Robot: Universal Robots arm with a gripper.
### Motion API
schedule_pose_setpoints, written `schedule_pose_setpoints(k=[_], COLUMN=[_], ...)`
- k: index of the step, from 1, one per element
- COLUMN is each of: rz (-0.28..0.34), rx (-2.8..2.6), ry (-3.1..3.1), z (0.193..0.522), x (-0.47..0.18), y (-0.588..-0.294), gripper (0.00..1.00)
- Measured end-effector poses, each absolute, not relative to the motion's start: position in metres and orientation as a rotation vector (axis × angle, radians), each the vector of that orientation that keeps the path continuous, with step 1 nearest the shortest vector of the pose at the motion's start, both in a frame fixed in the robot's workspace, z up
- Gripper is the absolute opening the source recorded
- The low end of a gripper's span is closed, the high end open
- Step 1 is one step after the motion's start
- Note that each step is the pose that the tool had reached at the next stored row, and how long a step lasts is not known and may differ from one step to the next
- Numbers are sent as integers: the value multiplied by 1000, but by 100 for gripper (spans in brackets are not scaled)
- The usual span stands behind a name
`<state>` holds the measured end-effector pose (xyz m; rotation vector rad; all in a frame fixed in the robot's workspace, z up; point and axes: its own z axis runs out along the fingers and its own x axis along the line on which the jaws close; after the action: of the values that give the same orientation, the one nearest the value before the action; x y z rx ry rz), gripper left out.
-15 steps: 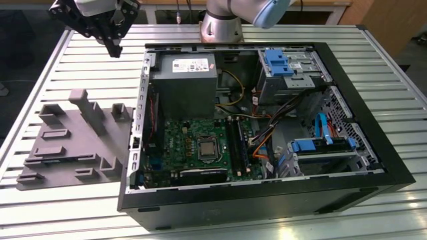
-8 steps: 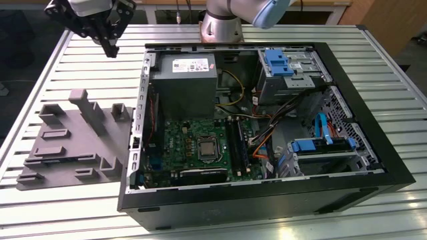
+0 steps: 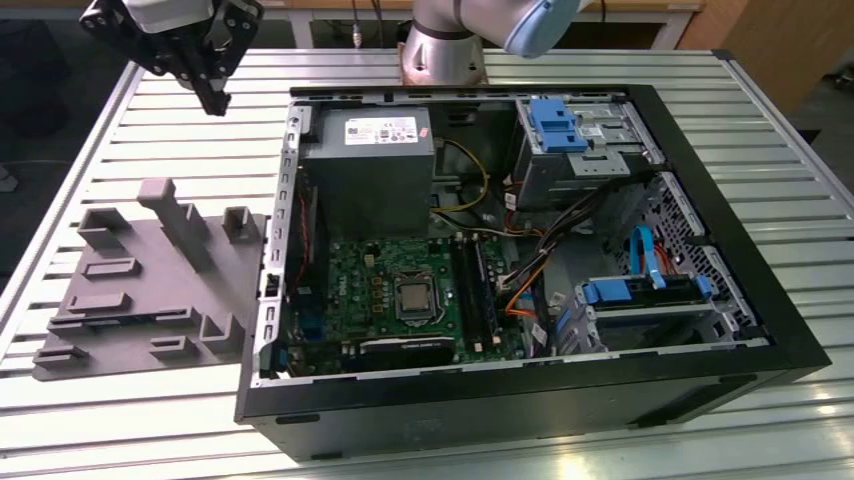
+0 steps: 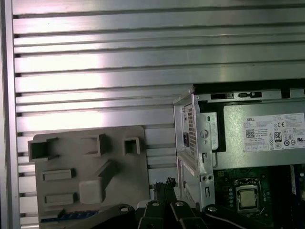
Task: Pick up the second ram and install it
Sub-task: 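Reach for the second ram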
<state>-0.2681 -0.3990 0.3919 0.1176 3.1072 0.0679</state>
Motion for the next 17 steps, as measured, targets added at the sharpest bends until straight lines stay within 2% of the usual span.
schedule_pose_setpoints(k=[17], rz=[68], rx=[118], ry=[3107], z=[392], x=[-281], y=[-399], gripper=[11])
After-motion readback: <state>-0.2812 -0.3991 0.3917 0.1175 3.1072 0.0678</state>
